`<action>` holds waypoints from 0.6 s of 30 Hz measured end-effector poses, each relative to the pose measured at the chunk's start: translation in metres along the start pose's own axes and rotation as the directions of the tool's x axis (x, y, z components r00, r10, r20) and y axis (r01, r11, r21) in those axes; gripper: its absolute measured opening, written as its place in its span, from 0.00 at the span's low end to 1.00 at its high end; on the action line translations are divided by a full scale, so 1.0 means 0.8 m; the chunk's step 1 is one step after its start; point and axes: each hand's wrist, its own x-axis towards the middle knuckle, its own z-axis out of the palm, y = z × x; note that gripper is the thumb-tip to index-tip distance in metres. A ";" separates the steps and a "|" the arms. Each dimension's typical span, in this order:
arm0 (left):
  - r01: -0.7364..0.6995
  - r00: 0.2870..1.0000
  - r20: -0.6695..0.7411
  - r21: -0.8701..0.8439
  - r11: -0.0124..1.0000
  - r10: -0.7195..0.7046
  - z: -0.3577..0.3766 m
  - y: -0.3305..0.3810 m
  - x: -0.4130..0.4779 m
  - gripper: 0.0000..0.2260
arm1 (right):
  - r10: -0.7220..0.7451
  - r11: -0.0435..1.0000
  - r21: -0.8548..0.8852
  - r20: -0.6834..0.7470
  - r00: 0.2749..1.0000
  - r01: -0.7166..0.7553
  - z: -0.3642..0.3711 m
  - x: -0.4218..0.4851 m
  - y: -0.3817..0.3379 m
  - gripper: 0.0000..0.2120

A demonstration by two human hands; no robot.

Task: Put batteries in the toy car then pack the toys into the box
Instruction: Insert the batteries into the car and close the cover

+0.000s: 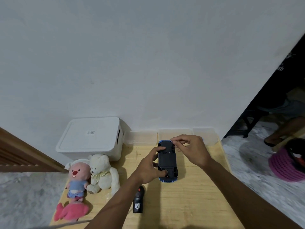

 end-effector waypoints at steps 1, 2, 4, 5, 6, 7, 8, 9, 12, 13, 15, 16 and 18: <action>-0.003 1.000 0.002 0.002 1.000 0.003 0.001 0.000 0.000 0.37 | 0.002 1.000 -0.001 -0.005 1.000 -0.002 -0.001 0.001 -0.001 0.03; -0.008 1.000 0.002 0.004 1.000 0.008 0.001 0.001 0.000 0.37 | -0.002 1.000 -0.015 -0.007 1.000 0.002 -0.002 0.002 -0.002 0.02; -0.016 1.000 0.002 0.011 1.000 0.016 0.003 0.000 0.000 0.37 | 0.004 1.000 -0.002 0.000 1.000 -0.004 -0.001 0.002 -0.004 0.04; -0.016 1.000 0.003 0.013 1.000 0.016 0.003 0.000 -0.001 0.37 | 0.010 1.000 0.027 0.005 1.000 -0.011 0.000 0.002 -0.004 0.04; -0.015 1.000 0.003 0.010 1.000 0.015 0.004 0.000 -0.001 0.37 | 0.009 0.999 0.050 0.007 1.000 -0.009 0.001 0.002 -0.004 0.03; -0.015 1.000 0.002 0.007 1.000 0.015 0.004 0.000 -0.002 0.37 | 0.003 0.998 0.066 0.005 1.000 -0.004 0.002 0.001 -0.003 0.03; -0.017 1.000 0.000 0.003 1.000 0.017 0.004 0.000 -0.002 0.37 | 0.001 0.998 0.064 0.006 1.000 -0.001 0.002 0.001 -0.001 0.03; -0.018 1.000 -0.002 0.001 1.000 0.018 0.004 0.000 -0.002 0.37 | 0.004 0.999 0.049 0.012 1.000 -0.005 0.001 0.000 0.000 0.03; -0.015 1.000 -0.001 -0.003 1.000 0.015 0.003 0.000 -0.002 0.38 | 0.005 1.000 -0.028 0.028 1.000 -0.004 -0.002 -0.006 0.000 0.08; -0.015 1.000 0.000 -0.004 1.000 0.015 0.002 0.001 -0.003 0.38 | -0.004 0.999 -0.049 0.032 0.999 0.005 -0.003 -0.007 0.001 0.09; -0.015 1.000 0.002 -0.005 1.000 0.015 0.002 0.000 -0.004 0.38 | -0.008 0.998 -0.060 0.019 1.000 0.010 -0.005 -0.007 0.002 0.08; -0.014 1.000 0.002 -0.005 1.000 0.014 0.002 0.000 -0.004 0.38 | -0.005 0.998 -0.062 0.006 1.000 0.005 -0.005 -0.006 0.001 0.05; -0.009 1.000 0.005 -0.003 1.000 0.009 0.002 0.000 -0.004 0.38 | 0.007 0.998 -0.062 -0.019 1.000 -0.008 -0.004 -0.005 0.001 0.03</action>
